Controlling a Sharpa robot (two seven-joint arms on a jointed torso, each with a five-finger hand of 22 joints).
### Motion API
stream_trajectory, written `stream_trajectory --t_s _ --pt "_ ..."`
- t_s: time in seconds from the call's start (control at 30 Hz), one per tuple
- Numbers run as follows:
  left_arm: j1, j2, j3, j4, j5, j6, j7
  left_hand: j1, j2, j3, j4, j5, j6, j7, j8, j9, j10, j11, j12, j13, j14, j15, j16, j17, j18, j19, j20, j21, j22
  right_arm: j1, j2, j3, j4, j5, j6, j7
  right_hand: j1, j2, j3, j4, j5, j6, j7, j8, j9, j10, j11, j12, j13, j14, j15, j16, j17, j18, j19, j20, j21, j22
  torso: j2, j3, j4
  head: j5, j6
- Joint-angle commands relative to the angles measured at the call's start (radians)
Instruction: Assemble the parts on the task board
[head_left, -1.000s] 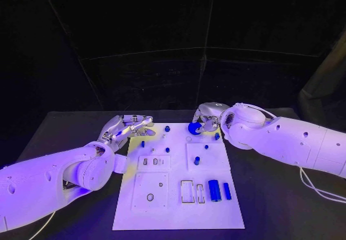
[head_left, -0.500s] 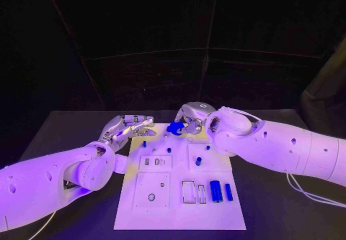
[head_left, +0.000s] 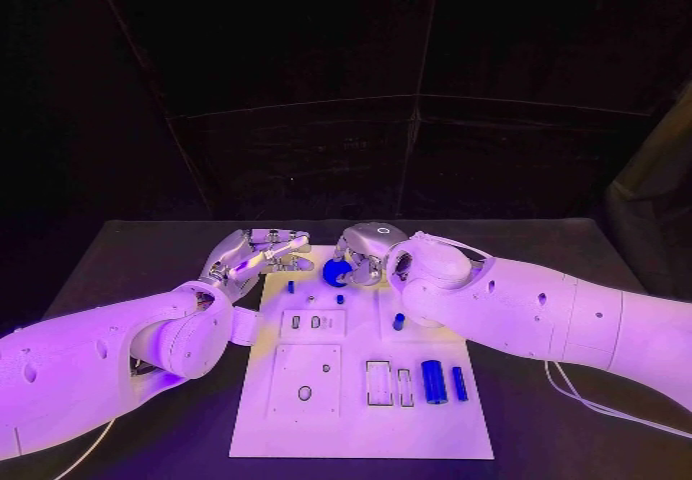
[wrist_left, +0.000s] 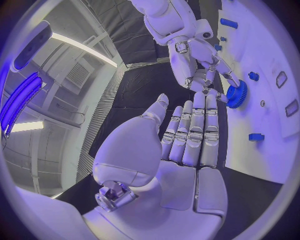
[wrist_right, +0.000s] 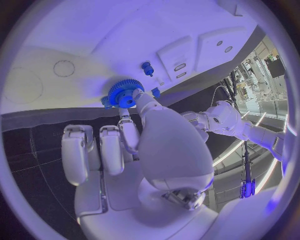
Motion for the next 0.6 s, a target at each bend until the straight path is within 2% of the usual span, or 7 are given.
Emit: stream_trajectory --t_s 0.03,0.23,0.33,0.5,0.6 --pt "0.001 0.000 0.001 0.003 -0.001 0.004 0.008 -0.001 0.008 0.005 0.001 0.002 -0.007 0.001 -0.006 -0.002 -0.004 0.004 -0.004 -0.001 -0.008 0.002 -0.005 0.001 0.013 0.002 0.002 -0.004 -0.001 -0.006 0.013 -0.002 -0.022 -0.036 -0.017 -0.001 -0.010 0.003 0.010 -0.002 0.012 0.037 -0.013 0.008 0.049 -0.004 0.006 -0.004 0.000 0.068 -0.003 0.002 0.074 -0.006 0.075 -0.004 0.006 0.226 0.000 0.0011 -0.0011 0.003 0.001" --pt "0.001 0.000 0.001 0.002 -0.001 0.005 0.007 -0.001 0.008 0.005 0.001 0.002 -0.007 0.001 -0.006 -0.002 -0.004 0.004 -0.004 -0.001 -0.008 0.002 -0.005 0.001 0.013 0.002 0.002 -0.004 -0.001 -0.010 0.027 -0.002 -0.039 -0.072 -0.080 -0.021 -0.015 -0.002 0.015 -0.004 0.016 0.034 -0.012 0.004 0.048 -0.004 0.008 -0.004 0.002 0.068 -0.002 0.002 0.074 -0.006 0.075 -0.003 0.005 0.226 0.000 0.0011 -0.0002 0.001 0.000" --pt "0.001 0.000 0.001 0.002 -0.001 0.005 0.006 -0.001 0.008 0.005 0.001 0.002 -0.007 0.001 -0.006 -0.002 -0.004 0.004 -0.004 -0.001 -0.008 0.002 -0.005 0.001 0.013 0.002 0.002 -0.004 -0.001 -0.011 0.031 -0.002 -0.042 -0.081 -0.094 -0.023 -0.019 -0.006 0.017 -0.005 0.015 0.032 -0.010 0.002 0.047 -0.004 0.009 -0.004 0.002 0.068 -0.001 0.002 0.074 -0.006 0.075 -0.002 0.005 0.226 0.000 0.0014 0.0002 0.002 0.000" --pt "0.001 0.000 0.001 0.001 -0.001 0.006 0.005 -0.002 0.008 0.006 0.000 0.002 -0.008 0.001 -0.006 -0.002 -0.004 0.004 -0.006 -0.001 -0.008 0.002 -0.007 0.002 0.013 0.001 0.002 -0.006 -0.002 -0.012 0.036 -0.003 -0.044 -0.084 -0.084 -0.015 -0.028 -0.014 0.020 -0.008 0.004 0.027 -0.008 -0.003 0.046 -0.005 0.011 -0.006 0.003 0.068 0.001 0.003 0.076 -0.006 0.075 0.000 0.005 0.226 0.000 0.0010 -0.0012 0.003 -0.001" --pt "0.001 0.000 0.001 0.001 -0.001 0.006 0.005 -0.002 0.008 0.006 0.000 0.002 -0.008 0.001 -0.006 -0.002 -0.004 0.004 -0.006 -0.001 -0.008 0.002 -0.007 0.002 0.013 0.001 0.002 -0.006 -0.002 -0.012 0.038 -0.003 -0.046 -0.082 -0.051 -0.009 -0.050 -0.033 0.013 -0.004 -0.008 0.009 -0.001 -0.015 0.042 -0.011 0.017 -0.012 -0.003 0.068 0.006 0.003 0.077 -0.006 0.074 0.003 0.005 0.225 0.000 0.0010 -0.0019 0.004 -0.001"
